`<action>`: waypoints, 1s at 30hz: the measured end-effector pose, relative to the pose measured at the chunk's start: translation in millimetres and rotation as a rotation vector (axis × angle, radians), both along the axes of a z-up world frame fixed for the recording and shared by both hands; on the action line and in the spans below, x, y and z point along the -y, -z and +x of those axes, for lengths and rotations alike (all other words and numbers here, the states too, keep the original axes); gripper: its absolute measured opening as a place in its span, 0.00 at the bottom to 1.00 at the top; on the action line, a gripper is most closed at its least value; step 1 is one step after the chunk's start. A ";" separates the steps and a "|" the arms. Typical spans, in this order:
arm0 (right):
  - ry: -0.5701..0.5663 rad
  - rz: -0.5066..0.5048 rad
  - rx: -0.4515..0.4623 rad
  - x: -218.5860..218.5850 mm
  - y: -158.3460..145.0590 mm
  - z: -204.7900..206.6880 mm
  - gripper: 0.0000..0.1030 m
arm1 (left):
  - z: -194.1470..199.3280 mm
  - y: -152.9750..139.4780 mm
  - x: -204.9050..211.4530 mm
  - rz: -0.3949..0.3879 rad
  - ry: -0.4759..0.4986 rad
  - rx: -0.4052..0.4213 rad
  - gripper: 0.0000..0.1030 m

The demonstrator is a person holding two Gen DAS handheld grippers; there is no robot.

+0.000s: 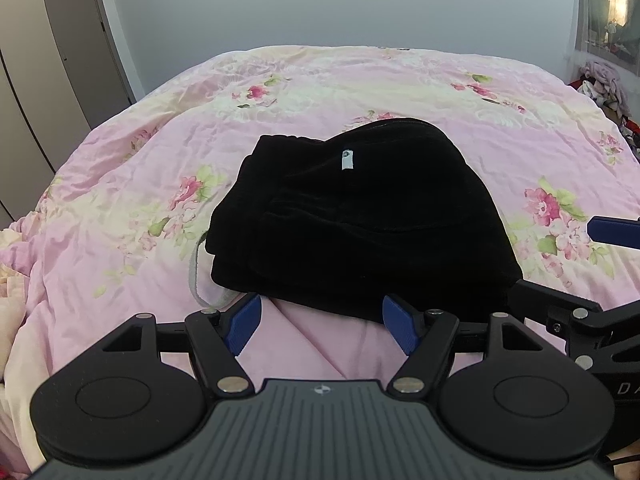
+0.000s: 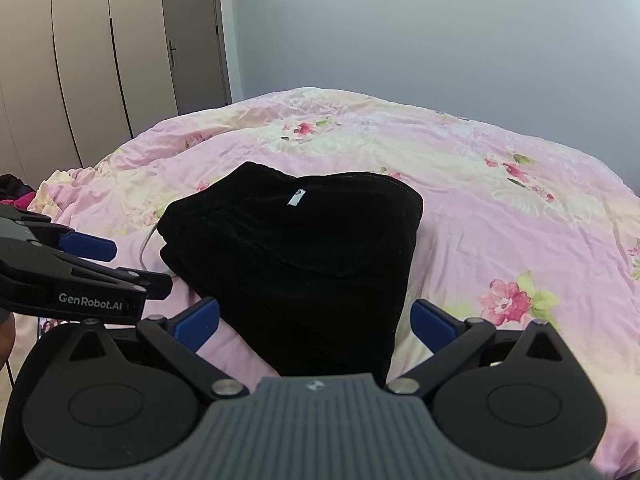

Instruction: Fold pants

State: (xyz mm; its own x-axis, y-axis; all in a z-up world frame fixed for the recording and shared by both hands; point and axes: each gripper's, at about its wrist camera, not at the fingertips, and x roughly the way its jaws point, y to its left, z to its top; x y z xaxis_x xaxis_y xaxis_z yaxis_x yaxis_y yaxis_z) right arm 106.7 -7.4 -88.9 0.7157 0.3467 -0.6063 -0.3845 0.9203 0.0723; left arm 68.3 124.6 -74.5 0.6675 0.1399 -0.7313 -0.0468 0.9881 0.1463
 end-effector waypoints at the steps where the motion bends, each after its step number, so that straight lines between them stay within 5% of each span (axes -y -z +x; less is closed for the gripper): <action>1: 0.000 0.000 0.001 -0.3 -0.4 0.2 0.95 | -0.1 -0.1 -0.1 -0.002 0.000 0.000 0.79; 30: -0.001 0.001 0.005 0.9 -2.7 -3.1 0.95 | -3.8 -5.1 1.4 -0.002 -0.003 0.011 0.80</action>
